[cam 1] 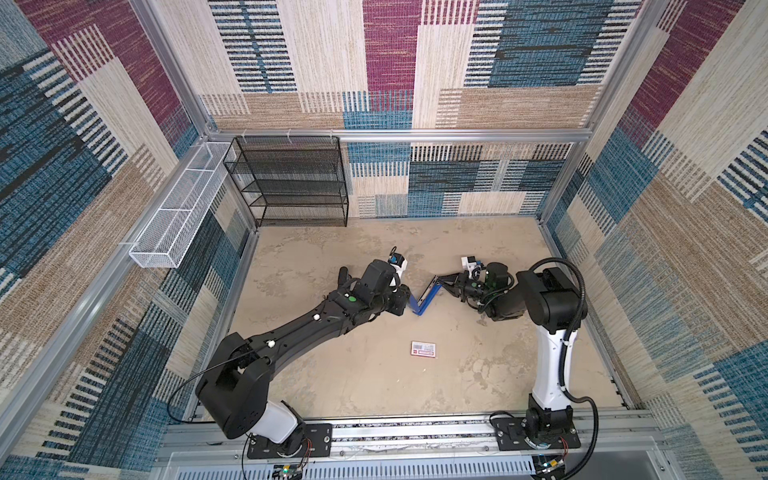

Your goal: Load the staples into the stapler

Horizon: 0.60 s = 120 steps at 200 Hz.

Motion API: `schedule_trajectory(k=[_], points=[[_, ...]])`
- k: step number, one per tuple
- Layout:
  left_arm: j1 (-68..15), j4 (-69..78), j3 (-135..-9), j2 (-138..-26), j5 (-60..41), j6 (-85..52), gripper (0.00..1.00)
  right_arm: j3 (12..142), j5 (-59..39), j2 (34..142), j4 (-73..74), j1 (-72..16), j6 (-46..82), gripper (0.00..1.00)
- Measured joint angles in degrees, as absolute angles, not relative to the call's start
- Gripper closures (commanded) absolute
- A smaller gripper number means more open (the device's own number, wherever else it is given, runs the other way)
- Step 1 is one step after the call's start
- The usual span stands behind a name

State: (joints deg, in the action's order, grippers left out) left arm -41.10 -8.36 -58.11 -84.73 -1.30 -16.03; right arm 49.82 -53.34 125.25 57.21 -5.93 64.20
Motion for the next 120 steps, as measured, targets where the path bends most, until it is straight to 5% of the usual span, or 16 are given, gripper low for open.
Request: schedule_trajectory(k=[120], points=[[-41.25,3.29,-40.82,-80.03,-0.27,-15.86,1.00,52.62,-53.34,128.25,61.34,-4.58,64.38,0.94]])
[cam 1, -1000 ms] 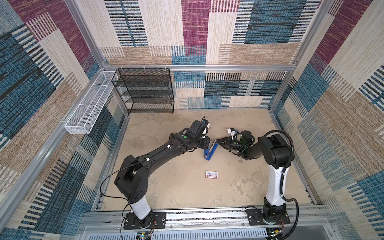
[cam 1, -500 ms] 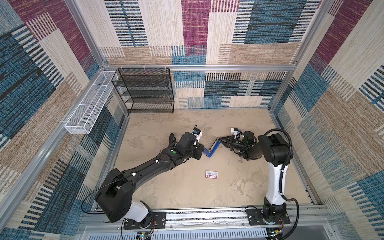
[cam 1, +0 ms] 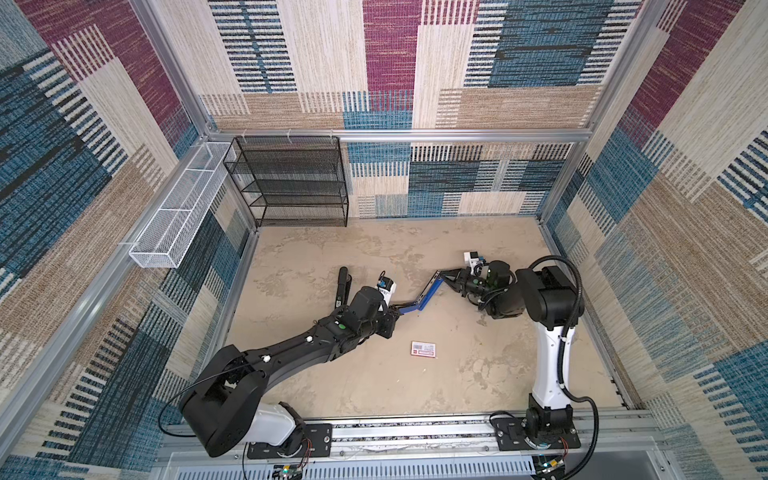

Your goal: Load the staples into the stapler

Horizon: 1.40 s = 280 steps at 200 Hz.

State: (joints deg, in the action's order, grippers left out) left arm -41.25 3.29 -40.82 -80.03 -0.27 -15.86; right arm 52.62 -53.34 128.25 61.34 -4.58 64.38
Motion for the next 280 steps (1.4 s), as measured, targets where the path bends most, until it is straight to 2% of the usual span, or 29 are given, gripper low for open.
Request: schedule_trajectory(k=[35,58,147,195,246,267,280], points=[[-41.30,4.43,-38.00,-79.92,-0.03,-15.88,1.00,53.30,-53.41,128.60,60.97,-4.34,64.36,0.76],[-41.08,3.20,-36.36,-80.20,4.23,-16.36,1.00,54.39,-51.11,128.60,59.55,-3.51,63.29,0.70],[-41.32,2.76,-37.69,-88.05,8.25,-16.49,0.94,53.25,-47.33,124.60,50.39,-2.66,58.02,0.67],[-41.39,3.57,-46.15,-96.66,7.53,-15.81,0.97,45.74,-45.82,116.73,44.14,-2.59,53.65,0.67],[-42.19,3.60,-57.60,-106.13,3.97,-13.41,0.97,36.91,-44.25,106.96,39.66,-1.58,49.39,0.67],[-42.63,3.11,-62.11,-109.25,2.44,-13.30,0.93,34.59,-43.20,103.79,37.45,-0.67,47.99,0.67],[-42.87,2.87,-64.51,-111.02,1.34,-13.21,0.87,33.36,-42.83,101.82,36.42,-0.05,47.20,0.67]])
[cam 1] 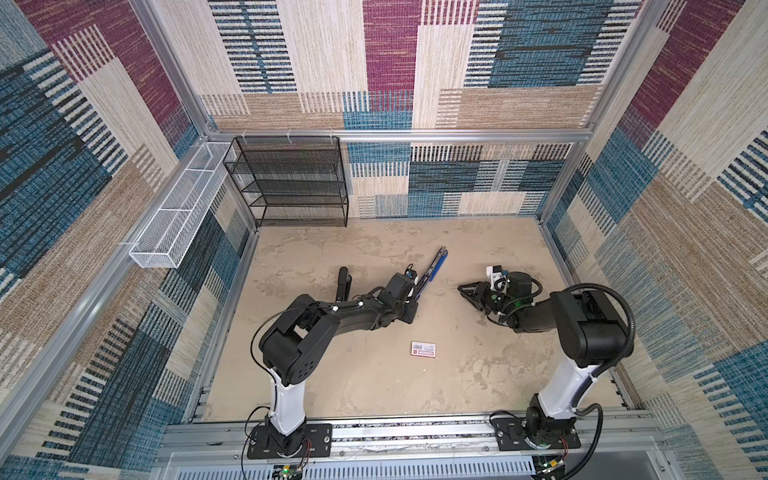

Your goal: Load the staples into the stapler

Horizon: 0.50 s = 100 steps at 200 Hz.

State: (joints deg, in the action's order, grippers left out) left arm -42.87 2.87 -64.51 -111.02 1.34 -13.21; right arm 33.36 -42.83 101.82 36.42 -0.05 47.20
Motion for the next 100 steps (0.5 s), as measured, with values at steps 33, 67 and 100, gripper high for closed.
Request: schedule_trajectory(k=[33,67,100], points=[[-43.53,2.09,-67.42,-113.40,-0.43,-13.13,0.65,32.29,-41.65,98.35,33.36,1.06,45.32,0.66],[-43.90,1.06,-66.11,-112.44,-1.85,-13.39,0.55,32.42,-40.42,96.25,31.22,1.19,43.88,0.62],[-43.90,0.95,-60.49,-105.71,-1.80,-13.96,0.49,32.62,-40.36,94.98,29.69,1.21,43.40,0.57]])
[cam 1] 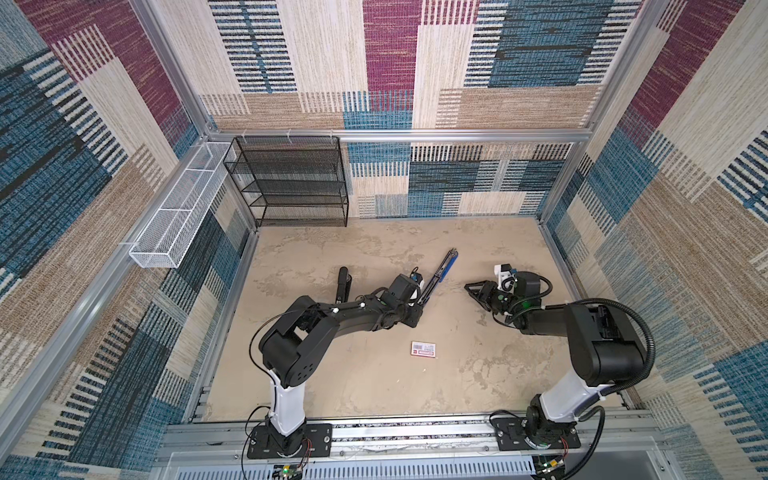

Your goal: Load the staples into the stapler

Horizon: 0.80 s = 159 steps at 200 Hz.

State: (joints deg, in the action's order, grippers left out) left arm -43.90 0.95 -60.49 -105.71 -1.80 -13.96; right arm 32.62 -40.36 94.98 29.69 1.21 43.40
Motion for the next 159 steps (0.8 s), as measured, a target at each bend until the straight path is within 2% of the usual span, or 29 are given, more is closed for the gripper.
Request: schedule_trajectory(k=[63,119,159], points=[[-42.72,-1.43,-50.35,-88.99,5.98,-14.87,0.29,34.00,-42.09,91.74,27.03,-1.04,40.77,0.50],[-37.04,-8.36,-48.05,-81.65,13.21,-17.80,0.27,38.04,-41.82,89.56,22.26,-10.66,35.81,0.49],[-29.93,-13.30,-48.03,-79.88,15.20,-20.36,0.24,41.43,-39.83,90.61,19.18,-17.93,33.21,0.49]])
